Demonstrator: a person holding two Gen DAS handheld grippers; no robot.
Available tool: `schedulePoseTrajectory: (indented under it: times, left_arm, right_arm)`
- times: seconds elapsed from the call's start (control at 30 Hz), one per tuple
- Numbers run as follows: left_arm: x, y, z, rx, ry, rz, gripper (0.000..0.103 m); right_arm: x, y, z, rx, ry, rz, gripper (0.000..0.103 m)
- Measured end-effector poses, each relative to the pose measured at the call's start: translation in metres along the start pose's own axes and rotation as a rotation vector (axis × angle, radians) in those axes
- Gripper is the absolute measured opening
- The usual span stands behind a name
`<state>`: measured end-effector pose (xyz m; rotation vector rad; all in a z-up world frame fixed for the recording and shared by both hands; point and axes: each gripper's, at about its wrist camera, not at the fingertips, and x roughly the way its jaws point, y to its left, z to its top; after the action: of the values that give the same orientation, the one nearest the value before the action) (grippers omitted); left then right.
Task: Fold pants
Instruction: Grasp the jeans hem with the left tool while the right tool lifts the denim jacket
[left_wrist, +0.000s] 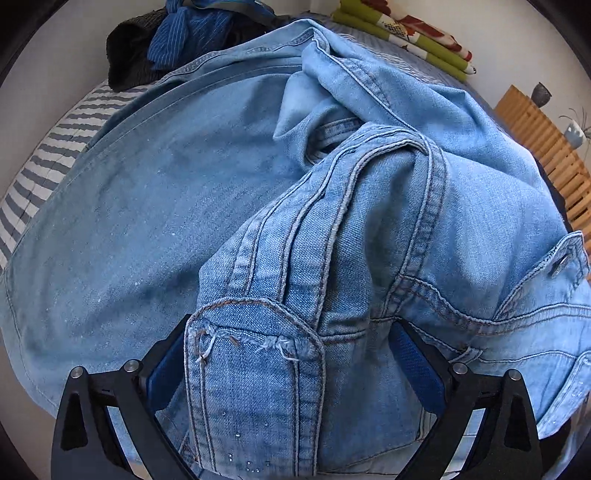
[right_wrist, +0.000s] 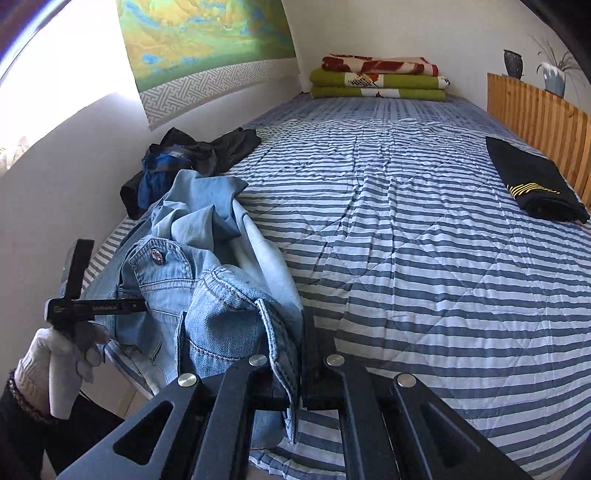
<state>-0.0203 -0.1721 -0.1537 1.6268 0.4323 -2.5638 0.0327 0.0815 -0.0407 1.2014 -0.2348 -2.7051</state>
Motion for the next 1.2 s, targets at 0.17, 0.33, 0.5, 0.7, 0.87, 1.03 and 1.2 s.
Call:
schedulePoseTrajectory:
  times: [0.17,0.33,0.5,0.7,0.87,1.03,1.2]
  left_arm:
    - [-0.031,0.001,0.0,-0.107,-0.008,-0.111,0.04]
    - [-0.08,-0.003,0.016,-0.191,-0.057,-0.259,0.014]
    - [-0.143,-0.041,0.049,-0.091,-0.129,-0.258,0.013]
    - [-0.231,-0.174,0.116,0.165,-0.248,-0.22,0.013]
    - [-0.274,-0.325,0.153,0.384,-0.297,-0.3,0.013]
    - [-0.256,-0.474,0.162,0.521,-0.233,-0.379,0.013]
    - [-0.185,-0.616,0.135,0.611,-0.071,-0.432,0.013]
  right_arm:
    - [0.011,-0.014,-0.016,-0.013,0.039,-0.021,0.02]
    - [0.026,-0.042,-0.029,0.041,0.069,-0.035,0.05]
    - [0.048,-0.049,-0.042,0.114,0.137,0.112,0.008]
    - [0.011,-0.05,-0.028,0.208,0.009,0.276,0.007]
    - [-0.06,-0.074,-0.013,0.251,-0.177,0.284,0.007]
    - [-0.119,-0.134,-0.019,0.369,-0.297,0.219,0.007]
    - [-0.164,-0.194,-0.053,0.508,-0.364,0.079,0.007]
